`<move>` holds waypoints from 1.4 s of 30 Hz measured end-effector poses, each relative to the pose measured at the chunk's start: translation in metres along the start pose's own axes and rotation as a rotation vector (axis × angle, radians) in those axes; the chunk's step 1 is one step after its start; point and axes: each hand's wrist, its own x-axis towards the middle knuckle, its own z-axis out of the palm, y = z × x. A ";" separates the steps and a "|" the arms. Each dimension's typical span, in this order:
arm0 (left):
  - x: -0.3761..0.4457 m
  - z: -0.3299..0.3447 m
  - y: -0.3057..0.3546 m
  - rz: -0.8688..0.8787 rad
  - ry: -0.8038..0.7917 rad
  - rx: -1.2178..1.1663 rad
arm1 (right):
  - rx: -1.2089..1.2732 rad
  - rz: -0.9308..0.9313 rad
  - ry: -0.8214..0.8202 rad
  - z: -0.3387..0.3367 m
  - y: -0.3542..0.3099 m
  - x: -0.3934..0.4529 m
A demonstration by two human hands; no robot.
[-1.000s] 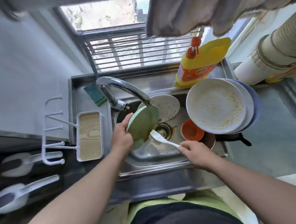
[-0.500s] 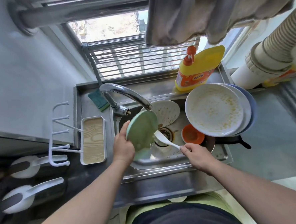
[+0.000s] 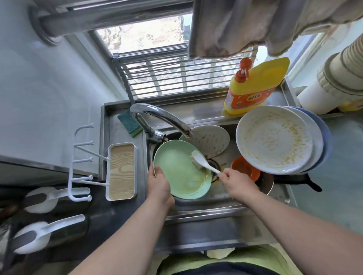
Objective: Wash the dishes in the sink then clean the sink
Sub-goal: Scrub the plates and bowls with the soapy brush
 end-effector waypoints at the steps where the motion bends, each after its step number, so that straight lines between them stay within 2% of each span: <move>1: 0.004 -0.001 -0.001 -0.008 0.013 0.007 | -0.040 0.005 -0.019 0.002 0.019 -0.011; 4: 0.012 0.000 -0.010 -0.036 0.011 0.029 | -0.114 -0.022 -0.112 0.025 0.041 -0.053; 7: 0.003 0.008 -0.012 -0.065 -0.014 0.012 | -0.090 -0.176 -0.175 0.035 0.004 -0.053; 9: -0.002 0.015 -0.007 -0.127 -0.060 -0.049 | -0.087 -0.234 -0.124 0.025 -0.023 -0.028; 11: -0.002 0.018 -0.002 -0.151 -0.103 -0.082 | -0.077 -0.159 -0.020 -0.001 -0.024 0.002; 13: 0.005 0.016 0.002 -0.135 -0.125 -0.079 | -0.111 -0.069 0.025 -0.024 0.005 0.011; 16: 0.012 0.012 0.008 -0.087 -0.175 -0.060 | -0.246 -0.055 -0.085 -0.018 0.048 -0.031; 20: 0.008 0.010 0.009 -0.077 -0.232 0.026 | -0.162 -0.169 -0.160 0.024 0.007 -0.063; 23: 0.010 0.003 0.023 -0.073 -0.293 0.034 | -0.154 -0.225 -0.044 0.006 -0.032 -0.034; 26: 0.016 -0.003 0.045 -0.024 -0.351 0.008 | -0.175 -0.147 0.085 -0.032 -0.009 -0.021; 30: 0.012 0.001 0.053 -0.024 -0.318 0.010 | -0.278 -0.106 -0.014 -0.014 0.032 -0.068; 33: 0.004 0.011 0.035 -0.104 -0.337 -0.020 | -0.192 -0.217 -0.001 0.015 -0.007 -0.075; 35: -0.007 0.017 0.032 -0.160 -0.352 -0.047 | -0.184 -0.259 0.060 0.010 -0.038 -0.055; 37: -0.017 0.020 0.033 -0.166 -0.345 -0.076 | -0.185 -0.191 0.153 -0.016 -0.041 -0.035; 39: -0.014 0.015 0.038 -0.129 -0.316 -0.058 | -0.188 -0.097 0.191 -0.036 -0.013 -0.033; 42: 0.000 0.014 0.041 -0.079 -0.267 -0.058 | -0.247 -0.054 0.094 -0.018 0.027 -0.067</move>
